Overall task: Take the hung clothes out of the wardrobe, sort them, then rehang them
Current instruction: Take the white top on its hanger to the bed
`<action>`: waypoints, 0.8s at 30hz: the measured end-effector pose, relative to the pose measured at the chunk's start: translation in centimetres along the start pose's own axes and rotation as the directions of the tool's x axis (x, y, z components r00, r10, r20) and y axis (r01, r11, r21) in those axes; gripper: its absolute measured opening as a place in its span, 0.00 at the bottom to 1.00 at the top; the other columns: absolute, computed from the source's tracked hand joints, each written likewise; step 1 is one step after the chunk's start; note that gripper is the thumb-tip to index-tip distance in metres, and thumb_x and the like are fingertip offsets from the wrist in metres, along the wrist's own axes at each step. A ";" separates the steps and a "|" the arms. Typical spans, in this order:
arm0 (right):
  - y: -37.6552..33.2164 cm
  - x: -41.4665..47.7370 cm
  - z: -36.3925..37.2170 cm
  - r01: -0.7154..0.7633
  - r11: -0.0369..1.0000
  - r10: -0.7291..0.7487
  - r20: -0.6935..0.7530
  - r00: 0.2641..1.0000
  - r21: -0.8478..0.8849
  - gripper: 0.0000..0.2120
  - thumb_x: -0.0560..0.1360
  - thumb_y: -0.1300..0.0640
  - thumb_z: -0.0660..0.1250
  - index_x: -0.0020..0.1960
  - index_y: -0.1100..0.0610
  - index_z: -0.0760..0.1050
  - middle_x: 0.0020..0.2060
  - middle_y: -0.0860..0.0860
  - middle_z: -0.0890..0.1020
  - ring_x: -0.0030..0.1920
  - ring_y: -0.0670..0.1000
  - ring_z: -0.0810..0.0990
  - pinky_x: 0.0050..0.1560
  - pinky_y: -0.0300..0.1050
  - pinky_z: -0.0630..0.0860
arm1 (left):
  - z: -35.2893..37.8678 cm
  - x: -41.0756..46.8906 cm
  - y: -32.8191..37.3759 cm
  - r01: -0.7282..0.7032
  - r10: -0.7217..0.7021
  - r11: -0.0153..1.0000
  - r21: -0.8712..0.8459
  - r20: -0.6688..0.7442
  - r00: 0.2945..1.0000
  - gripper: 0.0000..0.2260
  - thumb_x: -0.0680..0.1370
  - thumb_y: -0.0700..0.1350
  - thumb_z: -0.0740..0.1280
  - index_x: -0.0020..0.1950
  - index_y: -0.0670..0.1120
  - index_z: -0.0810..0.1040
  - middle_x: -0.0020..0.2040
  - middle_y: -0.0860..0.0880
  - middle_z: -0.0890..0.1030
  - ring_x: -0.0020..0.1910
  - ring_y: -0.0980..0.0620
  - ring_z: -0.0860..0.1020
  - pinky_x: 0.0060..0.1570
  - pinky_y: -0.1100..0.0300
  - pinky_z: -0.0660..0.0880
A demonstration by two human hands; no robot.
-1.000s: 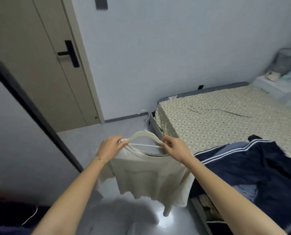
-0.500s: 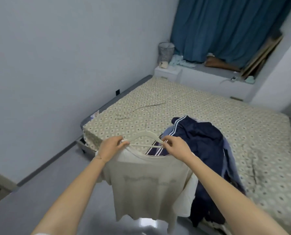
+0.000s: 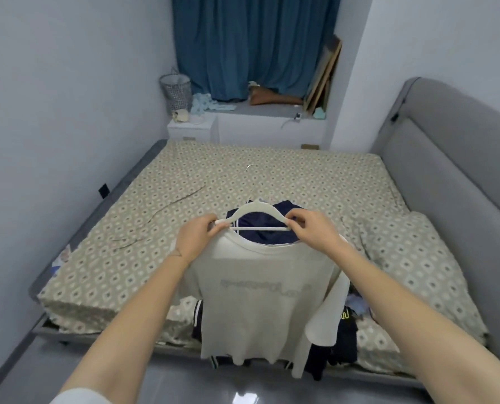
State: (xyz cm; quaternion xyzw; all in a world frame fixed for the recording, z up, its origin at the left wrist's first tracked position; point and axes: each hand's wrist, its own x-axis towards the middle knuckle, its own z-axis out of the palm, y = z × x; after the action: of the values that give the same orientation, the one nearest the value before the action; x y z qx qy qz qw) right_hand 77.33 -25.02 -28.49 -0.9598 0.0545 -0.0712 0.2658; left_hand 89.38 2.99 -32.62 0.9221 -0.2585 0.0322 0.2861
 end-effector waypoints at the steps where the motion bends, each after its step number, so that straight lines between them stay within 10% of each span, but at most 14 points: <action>1: 0.8 1.0 -0.5 -0.002 1.000 0.002 -0.006 1.000 -0.004 0.05 0.79 0.49 0.63 0.46 0.44 0.77 0.37 0.41 0.82 0.38 0.45 0.79 0.42 0.49 0.77 | 0.4 1.4 0.4 -0.007 0.007 1.000 -0.003 -0.005 1.000 0.17 0.79 0.59 0.65 0.35 0.54 0.68 0.30 0.54 0.71 0.34 0.51 0.72 0.30 0.57 0.60; 24: 21.8 24.4 3.5 -0.167 0.986 0.163 0.183 0.970 0.011 0.10 0.79 0.49 0.64 0.44 0.52 0.80 0.37 0.49 0.82 0.40 0.52 0.79 0.42 0.50 0.76 | 18.6 24.9 -0.8 0.198 -0.197 0.980 0.001 0.060 0.979 0.18 0.79 0.56 0.66 0.40 0.42 0.74 0.34 0.47 0.76 0.36 0.45 0.73 0.34 0.52 0.62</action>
State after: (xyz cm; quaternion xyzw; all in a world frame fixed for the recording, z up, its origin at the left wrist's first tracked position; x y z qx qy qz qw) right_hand 100.47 -45.32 -40.12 -0.9510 0.1087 0.0382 0.2871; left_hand 109.60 -18.01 -43.39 0.9431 -0.1742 -0.0245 0.2821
